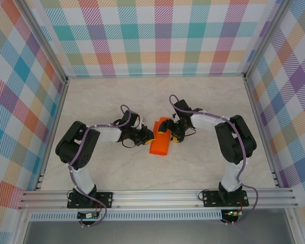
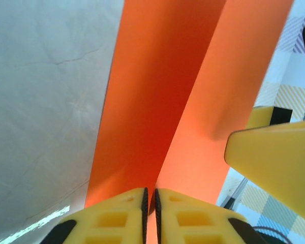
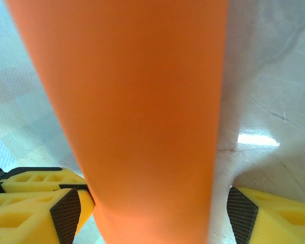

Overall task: Fold a paper plane with a square sheet of paper (pick it up from the middle)
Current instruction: Fold the square sheet of paper in half at the center of the table.

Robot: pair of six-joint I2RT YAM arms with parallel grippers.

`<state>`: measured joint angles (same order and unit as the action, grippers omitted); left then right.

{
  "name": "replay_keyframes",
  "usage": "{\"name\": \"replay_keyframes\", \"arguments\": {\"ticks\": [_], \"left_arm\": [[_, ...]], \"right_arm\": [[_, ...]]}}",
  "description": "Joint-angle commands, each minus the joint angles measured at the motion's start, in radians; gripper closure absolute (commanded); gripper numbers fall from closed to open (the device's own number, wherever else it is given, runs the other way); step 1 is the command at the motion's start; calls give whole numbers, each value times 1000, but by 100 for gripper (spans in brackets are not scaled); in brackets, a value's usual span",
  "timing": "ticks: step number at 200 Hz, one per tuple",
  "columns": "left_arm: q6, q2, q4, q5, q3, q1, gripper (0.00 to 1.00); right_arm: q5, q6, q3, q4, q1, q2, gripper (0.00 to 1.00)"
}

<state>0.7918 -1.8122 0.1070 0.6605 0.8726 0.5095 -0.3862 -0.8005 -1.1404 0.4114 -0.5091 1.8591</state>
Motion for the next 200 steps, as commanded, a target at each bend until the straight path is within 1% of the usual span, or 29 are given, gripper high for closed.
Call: {"name": "replay_keyframes", "arguments": {"ticks": [1, 15, 59, 72, 87, 106, 149, 156, 175, 182, 193, 200], "left_arm": [[-16, 28, -29, -34, 12, 20, 94], [-22, 34, -39, -42, 14, 20, 100], [-22, 46, -53, -54, 6, 21, 100], [-23, 51, -53, -56, 3, 20, 100], [-23, 56, -58, -58, 4, 20, 100], [-23, 57, -57, -57, 5, 20, 100], [-21, 67, -58, -58, -2, 20, 100], [-19, 72, -58, -61, -5, 20, 98], [-20, 97, -80, -83, -12, 20, 85], [-24, 116, -102, -111, -14, 20, 77], [-25, 157, -138, -172, -22, 21, 72], [-25, 190, -162, -214, -29, 20, 65]], "right_arm": [[-9, 4, 17, 13, 13, -50, 21], [-6, 4, 31, 14, 20, -72, 20], [48, 12, 84, 53, 38, -145, 20], [56, 14, 94, 63, 39, -142, 24], [39, 11, 99, 49, 40, -129, 33], [2, 13, 93, 26, 39, -107, 40], [-26, 27, 67, 23, 36, -56, 45], [-31, 30, 60, 26, 37, -44, 46], [-17, 44, 41, 53, 34, -23, 46], [-5, 49, 37, 63, 32, -22, 46], [9, 59, 26, 83, 32, -18, 45], [10, 67, 18, 93, 30, -12, 44]]}}
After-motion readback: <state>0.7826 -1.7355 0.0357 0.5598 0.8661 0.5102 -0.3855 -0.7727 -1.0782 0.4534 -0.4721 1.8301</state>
